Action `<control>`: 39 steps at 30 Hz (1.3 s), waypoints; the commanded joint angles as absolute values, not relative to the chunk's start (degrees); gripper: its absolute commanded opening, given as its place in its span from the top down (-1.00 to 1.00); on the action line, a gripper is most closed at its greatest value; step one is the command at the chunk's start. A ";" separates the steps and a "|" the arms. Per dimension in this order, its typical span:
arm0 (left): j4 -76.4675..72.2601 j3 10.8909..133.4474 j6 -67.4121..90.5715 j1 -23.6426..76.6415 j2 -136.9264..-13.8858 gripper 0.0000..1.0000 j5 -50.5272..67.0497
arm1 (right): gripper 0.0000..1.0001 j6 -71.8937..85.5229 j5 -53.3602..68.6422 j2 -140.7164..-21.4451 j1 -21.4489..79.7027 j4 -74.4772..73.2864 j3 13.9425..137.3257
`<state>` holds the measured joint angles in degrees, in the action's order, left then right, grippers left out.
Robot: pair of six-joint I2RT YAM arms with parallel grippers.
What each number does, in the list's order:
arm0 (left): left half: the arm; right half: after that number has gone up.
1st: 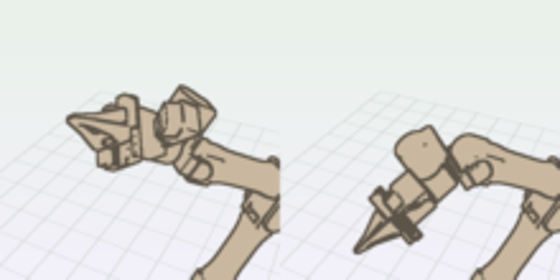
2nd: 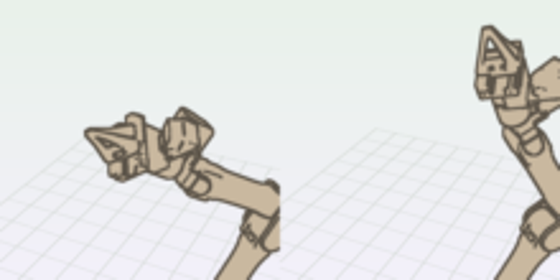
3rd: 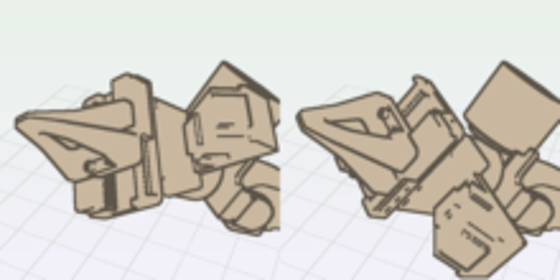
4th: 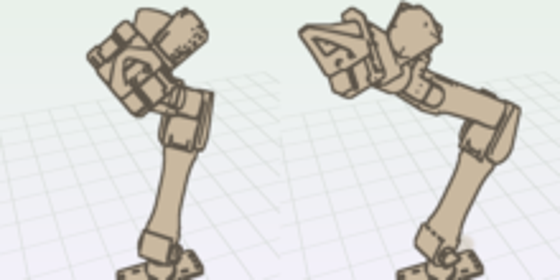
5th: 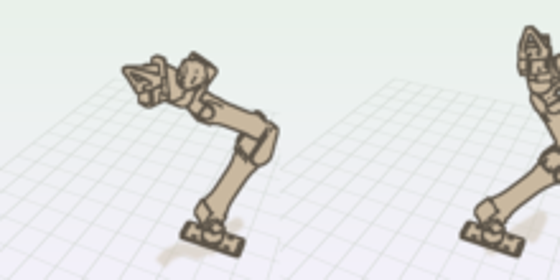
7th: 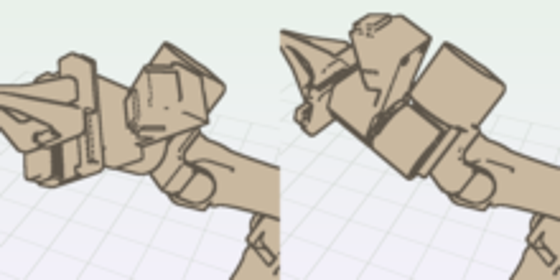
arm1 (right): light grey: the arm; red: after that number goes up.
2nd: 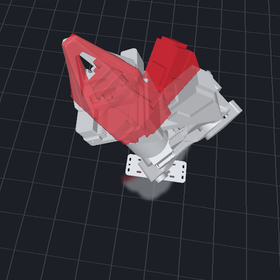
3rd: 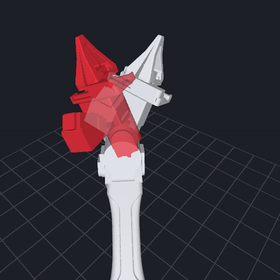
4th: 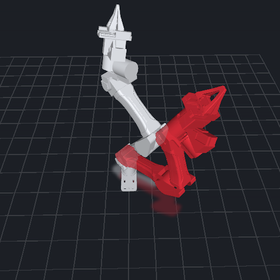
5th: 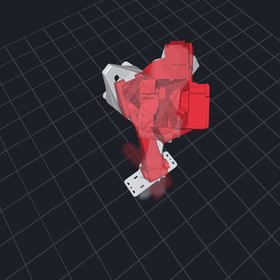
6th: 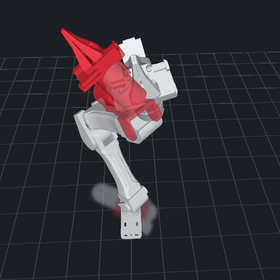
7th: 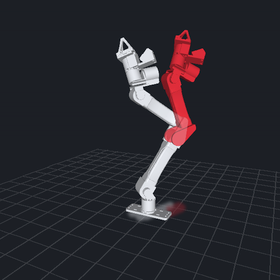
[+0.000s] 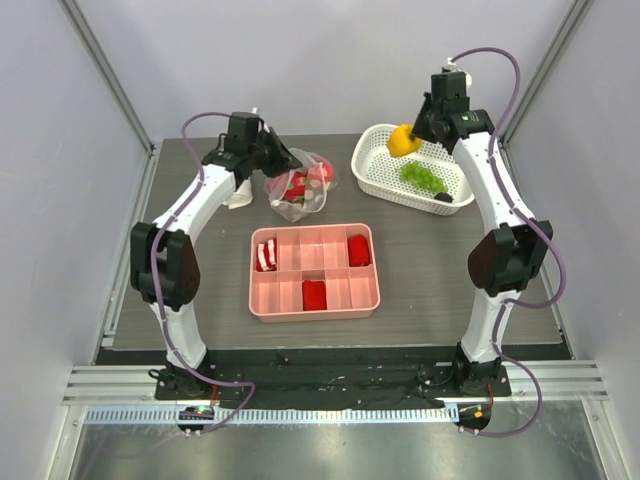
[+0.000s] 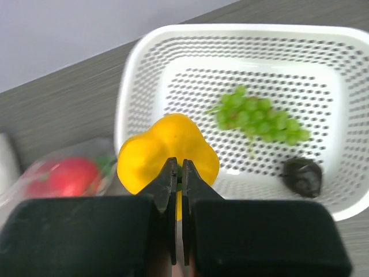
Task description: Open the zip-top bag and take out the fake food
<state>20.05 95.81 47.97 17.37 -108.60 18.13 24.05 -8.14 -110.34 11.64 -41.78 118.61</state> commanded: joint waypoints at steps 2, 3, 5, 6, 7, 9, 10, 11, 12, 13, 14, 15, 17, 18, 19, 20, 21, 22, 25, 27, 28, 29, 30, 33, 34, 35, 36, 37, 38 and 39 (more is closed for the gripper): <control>17.14 96.68 51.85 17.84 -103.10 1.00 19.42 | 0.97 19.43 -16.52 -117.76 8.44 -37.88 119.08; 16.70 96.77 52.81 18.10 -103.01 1.00 19.68 | 0.85 19.25 -16.35 -118.56 7.92 -37.88 119.35; 16.09 97.12 53.78 18.63 -102.57 1.00 19.95 | 0.41 18.55 -18.27 -119.79 7.47 -37.88 119.36; 16.08 97.38 54.22 18.81 -102.57 1.00 20.04 | 0.20 18.20 -18.80 -119.97 7.38 -37.97 119.53; 16.08 97.73 54.40 18.98 -102.48 1.00 19.95 | 0.01 17.85 -18.98 -120.58 6.95 -38.93 120.31; 16.08 97.82 54.84 19.51 -102.92 1.00 19.60 | -0.32 17.75 -18.20 -121.46 6.68 -41.91 122.94; 16.00 97.74 55.02 19.51 -103.09 1.00 19.60 | -0.40 17.75 -17.15 -121.73 7.03 -44.27 124.96; 15.65 97.73 55.02 19.51 -103.44 1.00 19.51 | -0.48 17.75 -16.27 -121.47 7.29 -45.34 125.76; 15.30 97.73 55.11 19.60 -104.06 1.00 19.08 | -0.52 17.75 -15.74 -121.03 7.73 -46.31 126.29; 14.86 97.73 55.54 19.51 -104.50 1.00 19.07 | -0.55 17.84 -14.60 -120.50 9.21 -47.45 126.91; 14.24 98.08 55.89 19.51 -105.11 1.00 19.07 | -0.56 19.06 -13.02 -118.58 9.84 -47.81 126.83; 13.89 98.52 56.07 19.51 -106.16 1.00 19.07 | -0.56 19.59 -10.31 -117.52 10.89 -47.99 126.57; 12.58 99.58 57.21 19.51 -107.05 1.00 19.25 | -0.54 20.91 -8.19 -114.28 14.49 -47.99 125.42; 12.05 99.75 57.74 19.51 -107.83 1.00 19.34 | -0.50 22.75 -2.87 -113.21 15.72 -47.55 123.94; 11.43 100.02 58.61 19.51 -108.10 1.00 19.68 | -0.27 24.07 -0.81 -112.25 16.78 -45.37 122.45; 10.82 100.37 58.88 19.60 -108.45 1.00 19.69 | -0.21 25.30 3.47 -110.06 19.22 -43.26 120.43; 10.64 100.37 59.15 19.77 -108.63 1.00 19.86 | -0.12 26.79 5.78 -109.00 20.20 -40.72 118.24; 10.46 100.46 59.32 19.69 -108.81 1.00 19.86 | 0.12 29.24 8.50 -108.11 21.35 -35.56 113.69; 10.20 100.46 59.59 19.86 -109.07 1.00 19.78 | 0.41 30.94 11.67 -106.35 25.04 -26.41 107.41; 10.37 100.72 59.50 19.78 -109.16 1.00 19.95 | 0.47 30.32 10.82 -107.48 27.49 -25.32 107.23; 10.37 100.81 59.59 19.86 -109.16 1.00 20.13 | 0.52 31.02 11.25 -108.19 27.86 -23.57 107.05; 10.46 100.81 59.68 19.78 -109.25 1.00 20.13 | 0.57 31.55 13.77 -108.80 28.04 -22.34 106.96; 10.37 100.81 59.68 19.86 -109.16 1.00 20.30 | 0.60 32.16 13.97 -110.55 28.65 -20.93 106.70; 10.90 100.99 59.33 19.78 -108.98 1.00 19.95 | 0.74 33.48 12.40 -113.19 29.27 -19.95 106.96; 11.33 101.16 59.15 19.78 -108.81 1.00 19.95 | 0.80 33.66 12.04 -114.68 29.27 -19.78 106.88; 11.51 101.25 59.15 19.78 -108.81 1.00 19.78 | 0.81 34.18 11.61 -115.13 29.35 -19.43 106.79; 11.43 101.25 59.06 19.86 -108.81 1.00 19.78 | 0.82 34.19 11.43 -115.48 29.44 -18.21 106.35; 11.60 101.42 58.98 19.78 -108.81 1.00 19.78 | 0.82 34.02 11.86 -116.01 29.62 -16.89 105.91; 11.69 101.43 59.06 19.78 -108.90 1.00 19.69 | 0.82 33.14 12.04 -116.28 29.79 -15.66 105.47; 11.78 101.43 59.06 19.78 -108.98 1.00 19.60 | 0.82 33.05 11.43 -116.89 29.79 -14.95 105.38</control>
